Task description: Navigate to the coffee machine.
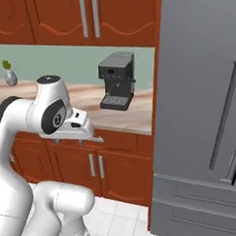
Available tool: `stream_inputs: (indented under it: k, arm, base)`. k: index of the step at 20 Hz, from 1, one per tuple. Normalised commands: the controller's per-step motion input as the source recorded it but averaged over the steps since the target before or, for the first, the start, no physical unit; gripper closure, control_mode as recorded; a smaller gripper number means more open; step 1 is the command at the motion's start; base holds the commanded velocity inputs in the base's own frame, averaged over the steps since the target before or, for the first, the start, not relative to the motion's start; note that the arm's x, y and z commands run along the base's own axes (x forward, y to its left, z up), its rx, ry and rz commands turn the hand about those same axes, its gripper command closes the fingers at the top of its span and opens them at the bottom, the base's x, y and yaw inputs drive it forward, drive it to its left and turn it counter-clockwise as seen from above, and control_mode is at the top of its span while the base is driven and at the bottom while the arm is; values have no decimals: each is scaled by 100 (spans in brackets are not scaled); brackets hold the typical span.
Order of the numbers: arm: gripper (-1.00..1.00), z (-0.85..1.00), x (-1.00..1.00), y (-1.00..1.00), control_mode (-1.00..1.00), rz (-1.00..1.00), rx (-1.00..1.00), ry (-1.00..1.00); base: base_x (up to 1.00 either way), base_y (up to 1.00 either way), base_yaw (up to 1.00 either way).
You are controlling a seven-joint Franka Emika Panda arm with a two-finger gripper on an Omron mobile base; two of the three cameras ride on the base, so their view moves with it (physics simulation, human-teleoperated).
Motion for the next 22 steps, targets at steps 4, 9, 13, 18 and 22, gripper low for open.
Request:
stream_inputs:
  k: [4, 9, 13, 18, 22]
  arm:
    - [-100, 0, 0, 0, 100, 0, 0, 0]
    - [-100, 0, 0, 0, 100, 0, 0, 0]
    - [-100, 0, 0, 0, 100, 0, 0, 0]
    - [-100, 0, 0, 0, 100, 0, 0, 0]
    - [-100, 0, 0, 0, 100, 0, 0, 0]
  base:
    - [78, 1, -4]
    - [92, 1, 0]
    - [84, 28, -1]
    - [58, 38, -6]
    - [45, 48, -10]
